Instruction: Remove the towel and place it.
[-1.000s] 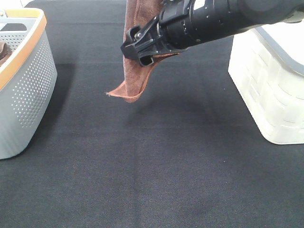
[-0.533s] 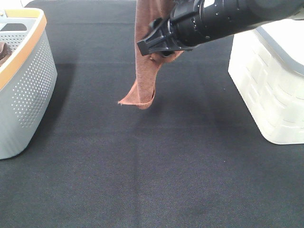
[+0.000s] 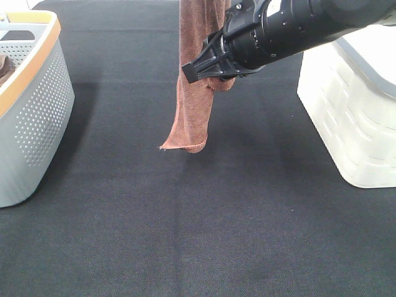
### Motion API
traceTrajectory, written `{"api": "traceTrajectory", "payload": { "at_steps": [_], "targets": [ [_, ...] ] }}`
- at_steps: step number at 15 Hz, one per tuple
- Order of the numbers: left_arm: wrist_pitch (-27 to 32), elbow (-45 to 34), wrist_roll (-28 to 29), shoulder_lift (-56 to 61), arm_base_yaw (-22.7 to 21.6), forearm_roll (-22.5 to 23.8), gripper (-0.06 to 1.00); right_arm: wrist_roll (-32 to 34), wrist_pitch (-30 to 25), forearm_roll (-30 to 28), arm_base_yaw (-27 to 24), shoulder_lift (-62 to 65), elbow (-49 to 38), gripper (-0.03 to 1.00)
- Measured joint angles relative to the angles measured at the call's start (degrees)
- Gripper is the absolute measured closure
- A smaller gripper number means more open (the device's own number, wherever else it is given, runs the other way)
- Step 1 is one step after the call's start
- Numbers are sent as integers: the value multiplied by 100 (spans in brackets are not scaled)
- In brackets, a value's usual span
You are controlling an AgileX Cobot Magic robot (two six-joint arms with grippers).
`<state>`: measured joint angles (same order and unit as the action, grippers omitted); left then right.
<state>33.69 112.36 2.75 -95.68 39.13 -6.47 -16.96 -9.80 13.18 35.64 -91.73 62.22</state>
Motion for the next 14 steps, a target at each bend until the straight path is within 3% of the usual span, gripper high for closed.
{"api": "traceTrajectory", "payload": {
  "at_steps": [5, 10, 14],
  "targets": [
    [0, 0, 0, 0, 0, 241, 94, 0, -178, 0, 0, 0, 0, 46],
    [0, 0, 0, 0, 0, 516, 94, 0, -401, -11, 0, 0, 0, 44],
    [-11, 0, 0, 0, 0, 733, 94, 0, -510, -11, 0, 0, 0, 52]
  ]
}}
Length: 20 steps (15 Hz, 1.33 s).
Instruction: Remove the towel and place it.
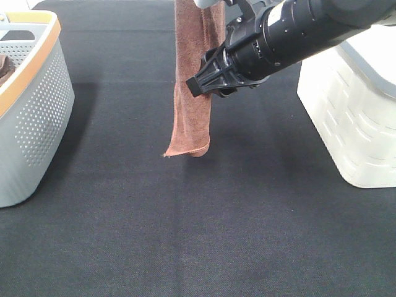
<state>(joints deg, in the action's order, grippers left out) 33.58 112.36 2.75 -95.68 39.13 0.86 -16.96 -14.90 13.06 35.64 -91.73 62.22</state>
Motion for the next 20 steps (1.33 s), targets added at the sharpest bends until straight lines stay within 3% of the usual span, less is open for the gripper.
{"api": "traceTrajectory", "payload": {
  "at_steps": [9, 16, 20],
  "targets": [
    [-11, 0, 0, 0, 0, 0, 94, 0, -143, -6, 0, 298, 0, 55],
    [-17, 0, 0, 0, 0, 0, 94, 0, -178, -6, 0, 298, 0, 97],
    [264, 0, 0, 0, 0, 143, 94, 0, -584, -6, 0, 298, 11, 97]
  ]
}}
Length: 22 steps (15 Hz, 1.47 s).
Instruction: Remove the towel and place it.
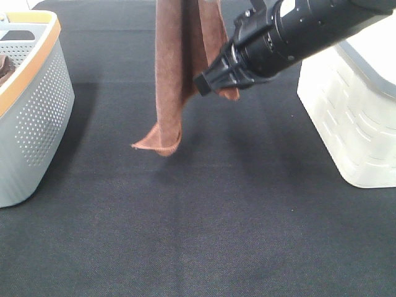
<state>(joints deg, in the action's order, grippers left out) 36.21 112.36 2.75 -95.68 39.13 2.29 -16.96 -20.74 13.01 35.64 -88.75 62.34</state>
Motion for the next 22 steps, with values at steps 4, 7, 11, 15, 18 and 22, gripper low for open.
{"api": "traceTrajectory", "payload": {
  "at_steps": [4, 7, 11, 15, 18, 22],
  "targets": [
    [934, 0, 120, -17, 0, 722, 94, 34, -1558, -206, 0, 0, 504, 97],
    [1874, 0, 149, -74, 0, 1209, 94, 808, -2521, -1020, 0, 0, 1083, 97],
    [2257, 0, 172, -235, -166, 1369, 94, 1868, -2704, -2338, 0, 0, 1450, 97],
    [2017, 0, 332, -682, -837, 1375, 94, 2693, -2086, -3621, -172, -143, 1811, 97],
    [940, 0, 338, -1146, -1238, 1283, 94, 2750, -848, -3638, -779, -355, 1833, 97],
    [-1146, 0, 350, -1673, -1684, 1226, 94, 2830, 1346, -3621, -1473, -882, 1833, 97]
  ]
}}
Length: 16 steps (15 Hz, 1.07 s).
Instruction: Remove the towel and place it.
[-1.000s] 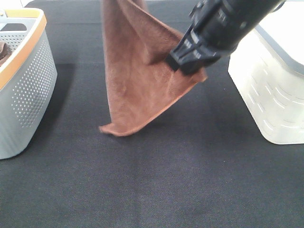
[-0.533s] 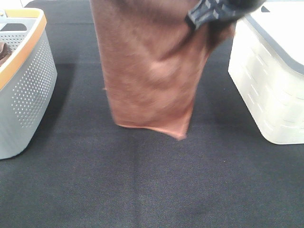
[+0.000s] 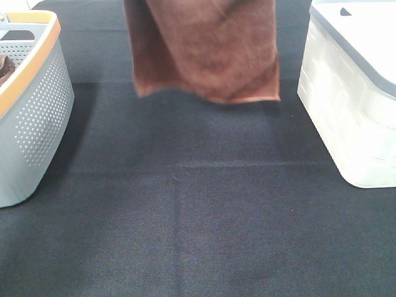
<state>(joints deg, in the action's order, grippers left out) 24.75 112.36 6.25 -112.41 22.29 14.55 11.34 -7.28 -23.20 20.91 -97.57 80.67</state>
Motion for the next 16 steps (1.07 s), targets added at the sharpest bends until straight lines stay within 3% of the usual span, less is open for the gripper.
{"api": "traceTrajectory", "payload": {
  "at_steps": [3, 5, 7, 10, 11, 13, 14, 15, 16],
  "targets": [
    [-997, 0, 0, -355, -206, 17, 94, 0, 1261, -40, -309, -516, 17, 97],
    [-900, 0, 0, -659, -252, 46, 94, 0, 1467, -80, -344, -894, 17, 97],
    [-17, 0, 0, -888, -229, -120, 94, 57, 877, 0, -327, -1146, 17, 97],
    [1536, 0, 11, -945, -149, -951, 94, 46, -350, 682, -292, -1169, 17, 97],
    [1879, 0, -23, -945, -143, -1129, 94, -40, -733, 1008, -275, -1152, 17, 97],
    [2951, 0, -103, -945, -143, -1455, 94, -699, -1845, 2229, -241, -1054, 17, 97],
    [2951, 0, -103, -945, -143, -1455, 94, -699, -1845, 2229, -241, -1054, 17, 97],
    [3392, 0, -115, -945, -143, -1513, 94, -991, -2206, 2647, -241, -1014, 17, 97],
    [4011, 0, -126, -945, -143, -1627, 94, -1318, -2974, 3209, -241, -997, 17, 97]
  ]
}}
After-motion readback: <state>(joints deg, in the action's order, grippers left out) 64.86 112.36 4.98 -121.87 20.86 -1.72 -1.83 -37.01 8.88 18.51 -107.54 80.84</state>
